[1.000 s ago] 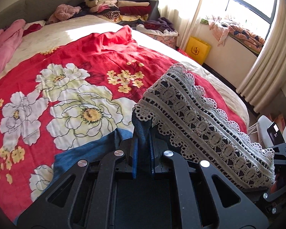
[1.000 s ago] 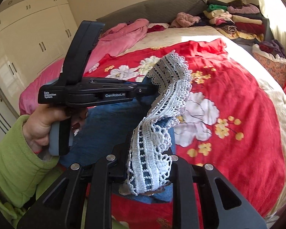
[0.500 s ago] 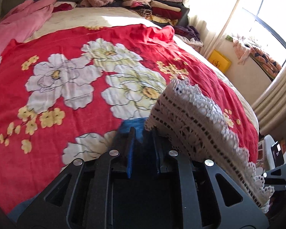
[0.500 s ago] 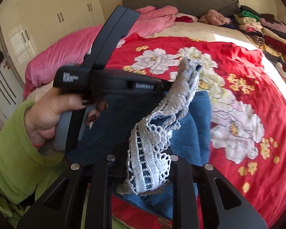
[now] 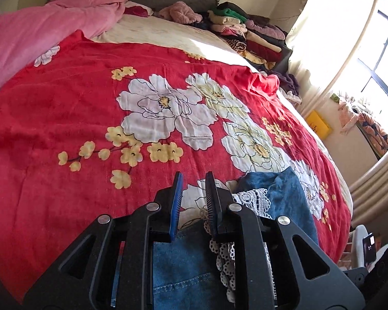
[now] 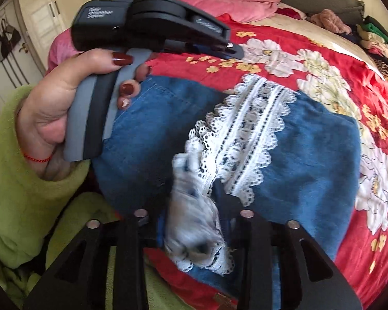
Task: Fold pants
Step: 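Lift the lace hem end with both grippers and fold it toward the waistband, then lay the folded hem end down and open both grippers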
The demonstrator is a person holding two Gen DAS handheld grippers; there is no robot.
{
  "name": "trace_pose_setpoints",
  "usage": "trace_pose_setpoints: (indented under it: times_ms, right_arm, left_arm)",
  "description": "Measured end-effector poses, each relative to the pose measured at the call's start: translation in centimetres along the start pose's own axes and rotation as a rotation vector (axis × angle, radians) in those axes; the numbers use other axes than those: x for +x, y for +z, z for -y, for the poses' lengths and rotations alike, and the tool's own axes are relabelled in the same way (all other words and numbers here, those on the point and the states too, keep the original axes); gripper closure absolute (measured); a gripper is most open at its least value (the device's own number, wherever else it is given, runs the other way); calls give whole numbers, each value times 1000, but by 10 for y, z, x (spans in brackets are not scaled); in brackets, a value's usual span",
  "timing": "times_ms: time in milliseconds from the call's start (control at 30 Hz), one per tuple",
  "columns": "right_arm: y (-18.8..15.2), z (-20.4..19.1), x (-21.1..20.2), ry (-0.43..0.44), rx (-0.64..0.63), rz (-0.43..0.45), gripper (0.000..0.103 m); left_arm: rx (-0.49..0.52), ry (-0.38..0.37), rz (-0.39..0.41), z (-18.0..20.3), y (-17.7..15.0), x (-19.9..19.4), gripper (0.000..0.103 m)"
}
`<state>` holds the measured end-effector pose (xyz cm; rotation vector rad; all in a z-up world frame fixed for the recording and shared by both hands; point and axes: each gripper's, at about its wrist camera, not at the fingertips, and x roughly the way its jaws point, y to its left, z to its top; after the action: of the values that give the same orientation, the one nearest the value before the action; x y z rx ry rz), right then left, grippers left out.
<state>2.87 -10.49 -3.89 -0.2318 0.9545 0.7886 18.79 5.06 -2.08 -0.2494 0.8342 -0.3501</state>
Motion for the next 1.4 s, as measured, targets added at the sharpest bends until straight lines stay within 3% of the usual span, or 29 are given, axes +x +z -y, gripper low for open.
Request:
trace_pose_setpoints:
  times_ms: [167,300,367,533,633,667,767,867,933,1033,1233,1400]
  right_arm:
    - [-4,-4,-28,67,-35,45,58]
    - [-4,36,-63,-36,38,139,57]
    - [-2,66,-69,-93,119,160,55]
    - [8,147,-59,-159,311,163,55]
    - [19,182,-41,-167,366,149,55]
    - [21,191,-35,-169,389,144,54]
    - [24,211,-14,-143,438,119,53]
    - [22,211,-6,-184,416,108,58]
    - [21,204,0,-252,372,94,58]
    - [22,193,0,-309,323,99,55]
    - [3,174,-47,-257,303,192,44]
    - [-26,142,-78,-203,200,212,42]
  left_arm:
    - [2,-40,-27,6,-7,7,84]
    - [-25,-81,-47,6,-10,13,80]
    - [-45,-109,-62,7,-12,17,71]
    - [-66,-124,-101,12,-17,32,65]
    - [-72,-112,-110,16,-18,41,66]
    - [-63,-106,-112,17,-18,43,79]
    - [-19,-85,-88,24,-20,38,91]
    - [2,-72,-42,23,-15,25,91]
    - [18,-21,-53,21,-15,30,91]
    - [-12,-26,-72,13,-19,35,86]
    - [10,23,-8,14,-24,-7,73]
    - [78,41,-18,30,-59,-48,70]
